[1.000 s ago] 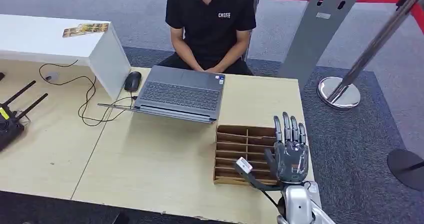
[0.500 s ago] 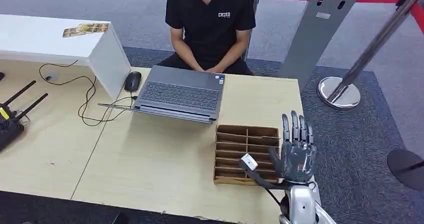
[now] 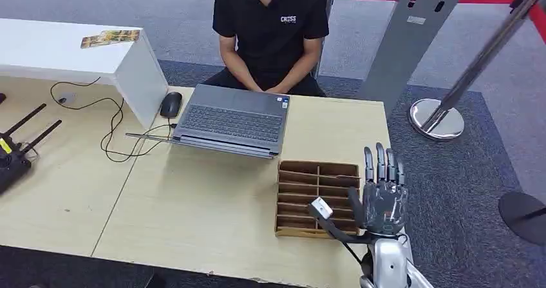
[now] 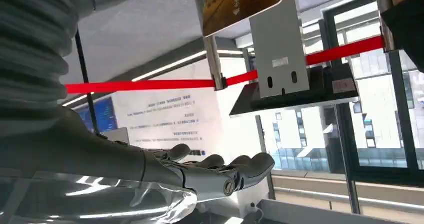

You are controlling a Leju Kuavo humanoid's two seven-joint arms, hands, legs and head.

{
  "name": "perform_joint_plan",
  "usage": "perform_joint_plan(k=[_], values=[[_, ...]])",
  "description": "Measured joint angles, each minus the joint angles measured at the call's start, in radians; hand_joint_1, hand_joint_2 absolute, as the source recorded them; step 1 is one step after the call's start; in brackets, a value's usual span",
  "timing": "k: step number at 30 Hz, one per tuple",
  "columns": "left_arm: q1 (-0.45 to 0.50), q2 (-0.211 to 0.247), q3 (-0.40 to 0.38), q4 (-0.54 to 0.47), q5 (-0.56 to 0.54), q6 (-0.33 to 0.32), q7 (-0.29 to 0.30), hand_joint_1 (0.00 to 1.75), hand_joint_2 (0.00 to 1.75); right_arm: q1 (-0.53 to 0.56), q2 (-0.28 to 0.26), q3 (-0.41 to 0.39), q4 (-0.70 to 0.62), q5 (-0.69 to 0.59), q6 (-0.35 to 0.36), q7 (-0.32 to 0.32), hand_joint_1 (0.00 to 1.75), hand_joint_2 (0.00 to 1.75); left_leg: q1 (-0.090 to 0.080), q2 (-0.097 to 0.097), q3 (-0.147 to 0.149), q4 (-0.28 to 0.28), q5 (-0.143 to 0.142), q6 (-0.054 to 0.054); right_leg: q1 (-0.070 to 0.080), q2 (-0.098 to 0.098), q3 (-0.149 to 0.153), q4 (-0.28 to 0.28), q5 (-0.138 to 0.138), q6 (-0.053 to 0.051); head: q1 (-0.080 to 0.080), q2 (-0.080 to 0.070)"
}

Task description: Pass the card to the sensor for recognition and then transmit it.

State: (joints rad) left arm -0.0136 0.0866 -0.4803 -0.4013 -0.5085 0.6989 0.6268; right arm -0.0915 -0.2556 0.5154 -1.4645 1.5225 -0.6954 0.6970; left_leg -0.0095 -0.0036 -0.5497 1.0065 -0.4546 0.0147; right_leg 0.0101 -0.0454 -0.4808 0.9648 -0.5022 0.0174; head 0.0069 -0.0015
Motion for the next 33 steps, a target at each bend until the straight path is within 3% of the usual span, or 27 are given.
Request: perform_joint_plan(k=[2,3,6,15,20,33], values=[[0.0,0.0,0.0,0.0,-0.003,0.0,0.0,0.0,1.75,0.0,0.0,0.0,0.0,0.0,0.0,0.0,0.12,1.75,0.0,0.0,0.0,0.0,0.0,0.0,0.0,0.0,0.0,0.0,0.0,0.0,0.0,0.0],[0.0,0.0,0.0,0.0,-0.003,0.0,0.0,0.0,1.75,0.0,0.0,0.0,0.0,0.0,0.0,0.0,0.26,1.75,0.0,0.0,0.0,0.0,0.0,0.0,0.0,0.0,0.0,0.0,0.0,0.0,0.0,0.0],[0.0,0.0,0.0,0.0,-0.005,0.0,0.0,0.0,1.75,0.0,0.0,0.0,0.0,0.0,0.0,0.0,0.12,1.75,0.0,0.0,0.0,0.0,0.0,0.0,0.0,0.0,0.0,0.0,0.0,0.0,0.0,0.0],[0.0,0.0,0.0,0.0,-0.008,0.0,0.0,0.0,1.75,0.0,0.0,0.001,0.0,-0.001,0.0,0.0,0.19,1.75,0.0,0.0,0.0,0.0,0.0,0.0,0.0,0.0,0.0,0.0,0.0,0.0,0.0,0.0],[0.0,0.0,0.0,0.0,-0.011,0.0,-0.004,0.0,1.75,-0.003,-0.001,0.004,0.002,-0.005,0.0,0.0,0.31,1.75,0.0,0.0,0.0,0.0,0.0,0.0,0.0,0.0,0.0,0.0,0.0,0.0,0.0,0.0],[0.0,0.0,0.0,0.0,-0.012,0.0,-0.012,0.0,1.75,-0.031,-0.011,0.024,0.018,-0.01,0.0,0.0,0.28,1.75,0.0,0.0,0.0,0.0,0.0,0.0,0.0,0.0,0.0,0.0,0.0,0.0,0.0,0.0]])
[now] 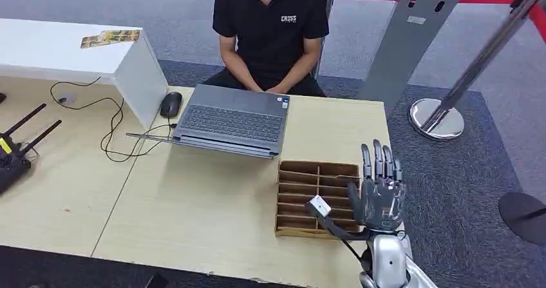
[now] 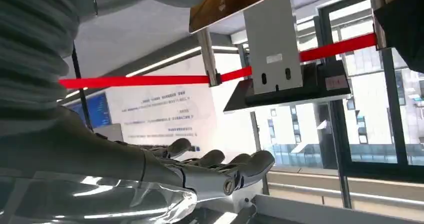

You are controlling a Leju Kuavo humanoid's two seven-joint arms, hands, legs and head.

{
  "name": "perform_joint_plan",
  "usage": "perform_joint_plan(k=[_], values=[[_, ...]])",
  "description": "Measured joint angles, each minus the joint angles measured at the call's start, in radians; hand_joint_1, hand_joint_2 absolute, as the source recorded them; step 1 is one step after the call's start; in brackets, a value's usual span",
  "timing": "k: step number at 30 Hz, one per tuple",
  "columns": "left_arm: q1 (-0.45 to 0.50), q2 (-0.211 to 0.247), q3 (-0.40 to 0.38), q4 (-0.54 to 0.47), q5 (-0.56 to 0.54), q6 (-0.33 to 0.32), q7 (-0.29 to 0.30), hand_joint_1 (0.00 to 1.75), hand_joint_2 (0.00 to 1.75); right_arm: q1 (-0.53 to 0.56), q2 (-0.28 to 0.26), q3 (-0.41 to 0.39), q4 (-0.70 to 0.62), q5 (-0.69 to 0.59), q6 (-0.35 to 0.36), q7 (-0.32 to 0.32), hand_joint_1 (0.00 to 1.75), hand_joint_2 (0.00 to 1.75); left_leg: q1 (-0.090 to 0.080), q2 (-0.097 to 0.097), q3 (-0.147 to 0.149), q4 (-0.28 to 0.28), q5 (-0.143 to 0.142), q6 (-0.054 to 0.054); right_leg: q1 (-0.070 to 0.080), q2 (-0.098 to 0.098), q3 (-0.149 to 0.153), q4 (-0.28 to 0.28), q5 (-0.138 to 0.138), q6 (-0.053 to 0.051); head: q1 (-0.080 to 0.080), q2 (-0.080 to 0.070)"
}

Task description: Pass the card to the sensor for recognition and then transmit it.

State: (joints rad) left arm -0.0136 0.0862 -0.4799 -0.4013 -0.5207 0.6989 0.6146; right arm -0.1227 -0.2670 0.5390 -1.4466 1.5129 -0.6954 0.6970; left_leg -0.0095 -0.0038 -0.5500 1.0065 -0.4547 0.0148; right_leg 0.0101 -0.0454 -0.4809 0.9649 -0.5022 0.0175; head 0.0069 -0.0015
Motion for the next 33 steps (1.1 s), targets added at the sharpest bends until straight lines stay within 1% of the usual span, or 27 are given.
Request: perform_joint_plan(k=[4,7,15,17,19,22,29,31,33], values=[[0.0,0.0,0.0,0.0,-0.001,0.0,0.0,0.0,1.75,-0.003,-0.003,0.006,0.003,-0.001,0.0,0.0,0.3,1.75,0.0,0.0,0.0,0.0,0.0,0.0,0.0,0.0,0.0,0.0,0.0,0.0,0.0,0.0],[0.0,0.0,0.0,0.0,-0.002,0.0,-0.001,0.0,1.75,-0.006,-0.007,0.01,0.004,-0.002,0.0,0.0,0.37,1.75,0.0,0.0,0.0,0.0,0.0,0.0,0.0,0.0,0.0,0.0,0.0,0.0,0.0,0.0],[0.0,0.0,0.0,0.0,-0.003,0.0,-0.002,0.0,1.75,-0.011,-0.013,0.018,0.014,-0.003,0.0,0.0,0.4,1.75,0.0,0.0,0.0,0.0,0.0,0.0,0.0,0.0,0.0,0.0,0.0,0.0,0.0,0.0],[0.0,0.0,0.0,0.0,-0.004,0.0,-0.002,0.0,1.75,-0.012,-0.015,0.02,0.019,-0.003,0.0,0.0,0.45,1.75,0.0,0.0,0.0,0.0,0.0,0.0,0.0,0.0,0.0,0.0,0.0,0.0,0.0,0.0],[0.0,0.0,0.0,0.0,-0.006,0.0,-0.003,0.0,1.75,-0.014,-0.016,0.024,0.021,-0.005,0.0,0.0,0.42,1.75,0.0,0.0,0.0,0.0,0.0,0.0,0.0,0.0,0.0,0.0,0.0,0.0,0.0,0.0],[0.0,0.0,0.0,0.0,-0.008,0.0,-0.003,0.0,1.75,-0.017,-0.018,0.027,0.026,-0.006,0.0,0.0,0.42,1.75,0.0,0.0,0.0,0.0,0.0,0.0,0.0,0.0,0.0,0.0,0.0,0.0,0.0,0.0],[0.0,0.0,0.0,0.0,-0.011,0.0,-0.003,0.0,1.75,-0.018,-0.02,0.028,0.029,-0.008,0.0,0.0,0.47,1.75,0.0,0.0,0.0,0.0,0.0,0.0,0.0,0.0,-0.001,0.0,0.0,0.0,0.0,0.0],[0.0,0.0,0.0,0.0,-0.011,0.0,-0.003,0.0,1.75,-0.018,-0.02,0.028,0.033,-0.008,0.0,0.0,0.45,1.75,0.0,0.0,0.0,0.0,0.0,0.0,0.0,0.0,-0.001,0.0,0.0,0.0,0.0,0.0],[0.0,0.0,0.0,0.0,-0.011,0.0,-0.003,0.0,1.75,-0.018,-0.021,0.028,0.035,-0.008,0.0,0.0,0.49,1.75,0.0,0.0,0.0,0.0,0.0,0.0,0.0,0.0,-0.001,0.0,0.0,0.0,0.0,0.0]])
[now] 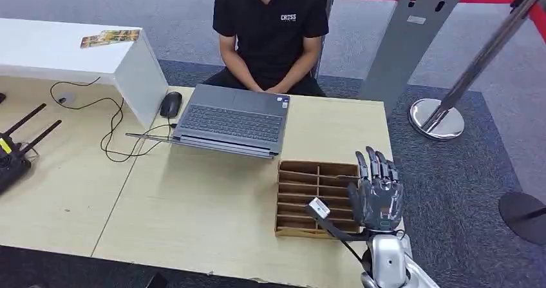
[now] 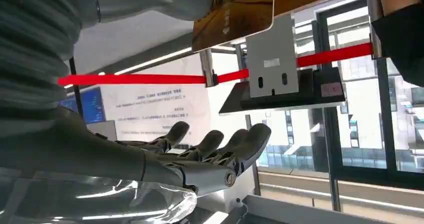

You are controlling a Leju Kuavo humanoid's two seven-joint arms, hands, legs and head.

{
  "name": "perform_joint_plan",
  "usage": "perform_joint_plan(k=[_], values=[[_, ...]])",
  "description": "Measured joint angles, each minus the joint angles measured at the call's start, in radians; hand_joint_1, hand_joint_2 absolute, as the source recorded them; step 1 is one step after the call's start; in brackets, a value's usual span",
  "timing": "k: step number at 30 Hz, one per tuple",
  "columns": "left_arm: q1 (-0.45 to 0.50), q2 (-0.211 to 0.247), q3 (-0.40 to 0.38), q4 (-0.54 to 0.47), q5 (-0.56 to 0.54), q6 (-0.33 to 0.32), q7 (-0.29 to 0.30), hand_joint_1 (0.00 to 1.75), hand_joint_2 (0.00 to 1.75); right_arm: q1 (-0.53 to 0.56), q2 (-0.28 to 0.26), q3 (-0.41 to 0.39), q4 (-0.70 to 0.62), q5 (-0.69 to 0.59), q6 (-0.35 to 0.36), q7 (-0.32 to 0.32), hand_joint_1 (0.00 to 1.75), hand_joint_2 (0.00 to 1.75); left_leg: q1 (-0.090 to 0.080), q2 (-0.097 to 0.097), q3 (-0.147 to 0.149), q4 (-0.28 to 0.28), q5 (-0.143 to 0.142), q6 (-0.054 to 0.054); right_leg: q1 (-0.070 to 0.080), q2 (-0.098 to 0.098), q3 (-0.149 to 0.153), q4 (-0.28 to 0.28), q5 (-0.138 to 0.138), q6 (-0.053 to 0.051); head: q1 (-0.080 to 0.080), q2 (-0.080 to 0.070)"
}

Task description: Pass the card to the sensor for recognition and then transmit it.

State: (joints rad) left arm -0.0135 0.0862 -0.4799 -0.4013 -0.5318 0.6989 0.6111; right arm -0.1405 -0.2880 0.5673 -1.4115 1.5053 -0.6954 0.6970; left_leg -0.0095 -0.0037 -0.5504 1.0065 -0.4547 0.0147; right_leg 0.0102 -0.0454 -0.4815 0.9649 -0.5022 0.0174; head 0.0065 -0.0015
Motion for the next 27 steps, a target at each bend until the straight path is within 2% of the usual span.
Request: perform_joint_plan(k=[5,7,9,11,25,26,27], values=[[0.0,0.0,0.0,0.0,0.0,0.0,0.0,0.0,1.75,0.0,-0.002,0.0,0.002,-0.001,0.0,0.0,0.51,1.75,0.0,0.0,0.0,0.0,0.0,0.0,0.0,0.0,0.0,0.0,0.0,0.0,0.0,0.0],[0.0,0.0,0.0,0.0,0.0,0.0,0.0,0.0,1.75,0.0,-0.002,0.0,0.003,-0.002,0.0,0.0,0.63,1.75,0.0,0.0,0.0,0.0,0.0,0.0,0.0,0.0,0.0,0.0,0.0,0.0,0.0,0.0],[0.0,0.0,0.0,0.0,0.0,0.0,-0.001,0.0,1.75,0.0,-0.002,0.0,0.007,-0.002,0.0,0.0,0.68,1.75,0.0,0.0,0.0,0.0,0.0,0.0,0.0,0.0,0.0,0.0,0.0,0.0,0.0,0.0],[0.0,0.0,0.0,0.0,0.0,0.0,-0.001,0.0,1.75,0.001,-0.003,0.0,0.008,-0.002,0.0,0.0,0.65,1.75,0.0,0.0,0.0,0.0,0.0,0.0,0.0,0.0,0.0,0.0,0.0,0.0,0.0,0.0],[0.0,0.0,0.0,0.0,-0.002,0.0,-0.002,0.0,1.75,0.0,-0.006,0.001,0.018,-0.012,0.0,0.0,0.68,1.75,0.0,0.0,0.0,0.0,0.0,0.0,0.0,0.0,0.0,0.0,0.0,0.0,0.0,0.0],[0.0,0.0,0.0,0.0,-0.002,0.0,-0.002,0.0,1.75,0.0,-0.006,0.001,0.018,-0.013,0.0,0.0,0.73,1.75,0.0,0.0,0.0,0.0,0.0,0.0,0.0,0.0,0.0,0.0,0.0,0.0,0.0,0.0],[0.0,0.0,0.0,0.0,-0.002,0.0,-0.002,0.0,1.75,0.0,-0.007,0.001,0.02,-0.013,0.0,0.0,0.93,1.75,0.0,0.0,0.0,0.0,0.0,0.0,0.0,0.0,0.0,0.0,0.0,0.0,0.0,0.0]])
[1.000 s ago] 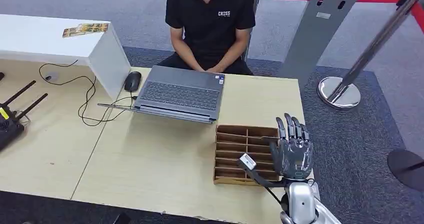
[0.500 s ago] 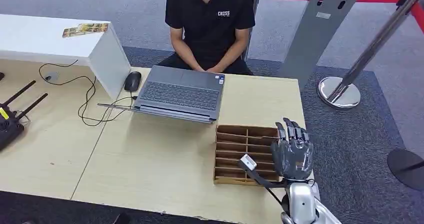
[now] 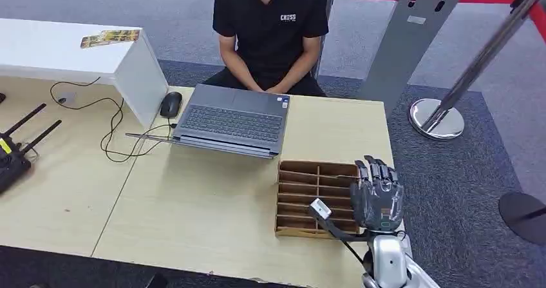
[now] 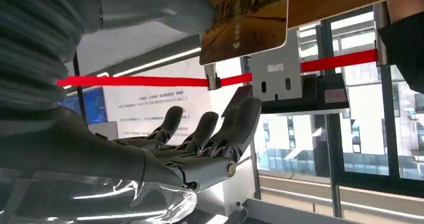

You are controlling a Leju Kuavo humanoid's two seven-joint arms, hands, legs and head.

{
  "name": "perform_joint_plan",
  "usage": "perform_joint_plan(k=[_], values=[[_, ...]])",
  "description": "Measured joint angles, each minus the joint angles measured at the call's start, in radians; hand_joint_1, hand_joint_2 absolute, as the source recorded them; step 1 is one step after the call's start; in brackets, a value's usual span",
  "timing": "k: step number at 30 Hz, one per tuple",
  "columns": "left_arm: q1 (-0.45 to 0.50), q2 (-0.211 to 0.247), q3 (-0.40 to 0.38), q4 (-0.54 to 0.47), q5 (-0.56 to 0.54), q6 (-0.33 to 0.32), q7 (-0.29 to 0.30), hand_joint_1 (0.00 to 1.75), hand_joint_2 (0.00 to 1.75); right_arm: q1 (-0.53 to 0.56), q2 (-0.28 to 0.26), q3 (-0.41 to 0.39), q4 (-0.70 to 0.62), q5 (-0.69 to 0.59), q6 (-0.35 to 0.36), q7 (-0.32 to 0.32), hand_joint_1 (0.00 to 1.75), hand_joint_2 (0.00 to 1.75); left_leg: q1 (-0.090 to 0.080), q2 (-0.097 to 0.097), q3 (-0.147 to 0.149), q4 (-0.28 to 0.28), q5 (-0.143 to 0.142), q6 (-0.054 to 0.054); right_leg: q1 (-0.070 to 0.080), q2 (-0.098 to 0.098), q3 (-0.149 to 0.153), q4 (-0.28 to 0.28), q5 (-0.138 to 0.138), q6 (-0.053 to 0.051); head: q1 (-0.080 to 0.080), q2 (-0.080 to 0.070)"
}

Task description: Pass the card to the sensor for recognition and then transmit it.

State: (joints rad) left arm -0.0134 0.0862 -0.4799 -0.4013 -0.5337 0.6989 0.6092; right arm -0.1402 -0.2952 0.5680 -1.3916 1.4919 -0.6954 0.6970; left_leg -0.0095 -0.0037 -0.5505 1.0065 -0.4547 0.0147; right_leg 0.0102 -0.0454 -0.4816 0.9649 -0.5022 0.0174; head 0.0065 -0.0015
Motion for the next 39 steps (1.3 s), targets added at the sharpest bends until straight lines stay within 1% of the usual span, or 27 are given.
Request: perform_joint_plan(k=[1,2,4,5,6,10,11,34,35,39], values=[[0.0,0.0,0.0,0.0,0.0,0.0,0.0,0.0,1.75,0.0,-0.001,0.0,0.002,0.0,0.0,0.0,0.93,1.75,0.0,0.0,0.0,0.0,0.0,0.0,0.0,0.0,0.0,0.0,0.0,0.0,0.0,0.0],[0.0,0.0,0.0,0.0,0.0,0.0,0.0,0.0,1.75,0.0,-0.002,0.0,0.003,0.0,0.0,0.0,1.43,1.75,0.0,0.0,0.0,0.0,0.0,0.0,0.0,0.0,0.0,0.0,0.0,0.0,0.0,0.0],[0.0,0.0,0.0,0.0,-0.002,0.0,0.0,0.0,1.75,0.0,-0.003,0.001,0.006,-0.001,0.0,0.0,1.43,1.75,0.0,0.0,0.0,0.0,0.0,0.0,0.0,0.0,0.0,0.0,0.0,0.0,0.0,0.0],[0.0,0.0,0.0,0.0,-0.002,0.0,0.0,0.0,1.75,0.0,-0.003,0.001,0.006,-0.001,0.0,0.0,1.61,1.75,0.0,0.0,0.0,0.0,0.0,0.0,0.0,0.0,0.0,0.0,0.0,0.0,0.0,0.0],[0.0,0.0,0.0,0.0,-0.002,0.0,0.0,0.0,1.75,0.0,-0.003,0.001,0.006,-0.001,0.0,0.0,1.66,1.75,0.0,0.0,0.0,0.0,0.0,0.0,0.0,0.0,0.0,0.0,0.0,0.0,0.0,0.0],[0.0,0.0,0.002,0.0,-0.005,0.0,0.0,0.0,1.75,0.0,-0.005,0.003,0.008,-0.002,0.0,0.0,1.66,1.75,0.0,0.0,0.0,0.0,0.0,0.0,0.0,0.0,0.0,0.0,0.0,0.0,0.0,0.0],[0.0,0.0,0.002,0.0,-0.006,0.0,0.0,0.0,1.75,0.0,-0.006,0.004,0.008,-0.002,0.0,0.0,1.75,1.75,0.0,0.0,0.0,0.0,0.0,0.0,0.0,0.0,0.0,0.0,0.0,0.0,0.0,0.0],[0.004,0.0,0.015,0.0,-0.018,0.0,0.0,0.0,1.75,0.001,-0.011,0.006,0.011,-0.002,0.005,0.0,1.75,1.75,0.0,0.0,0.0,0.0,0.0,0.0,0.0,0.0,0.0,0.0,0.0,0.0,0.0,0.0],[0.004,0.0,0.015,0.0,-0.018,0.0,0.0,0.0,0.0,0.001,-0.011,0.006,0.011,-0.002,0.005,0.0,1.75,1.75,0.0,0.0,0.0,0.0,0.0,0.0,0.0,0.0,0.0,0.0,0.0,0.0,0.0,0.0],[0.005,0.0,0.018,0.0,-0.022,0.0,0.0,0.0,0.0,0.001,-0.012,0.006,0.011,-0.002,0.005,0.0,1.75,1.75,0.0,0.0,0.0,0.0,0.0,0.0,0.0,0.0,0.0,0.0,0.0,0.0,0.0,0.0]])
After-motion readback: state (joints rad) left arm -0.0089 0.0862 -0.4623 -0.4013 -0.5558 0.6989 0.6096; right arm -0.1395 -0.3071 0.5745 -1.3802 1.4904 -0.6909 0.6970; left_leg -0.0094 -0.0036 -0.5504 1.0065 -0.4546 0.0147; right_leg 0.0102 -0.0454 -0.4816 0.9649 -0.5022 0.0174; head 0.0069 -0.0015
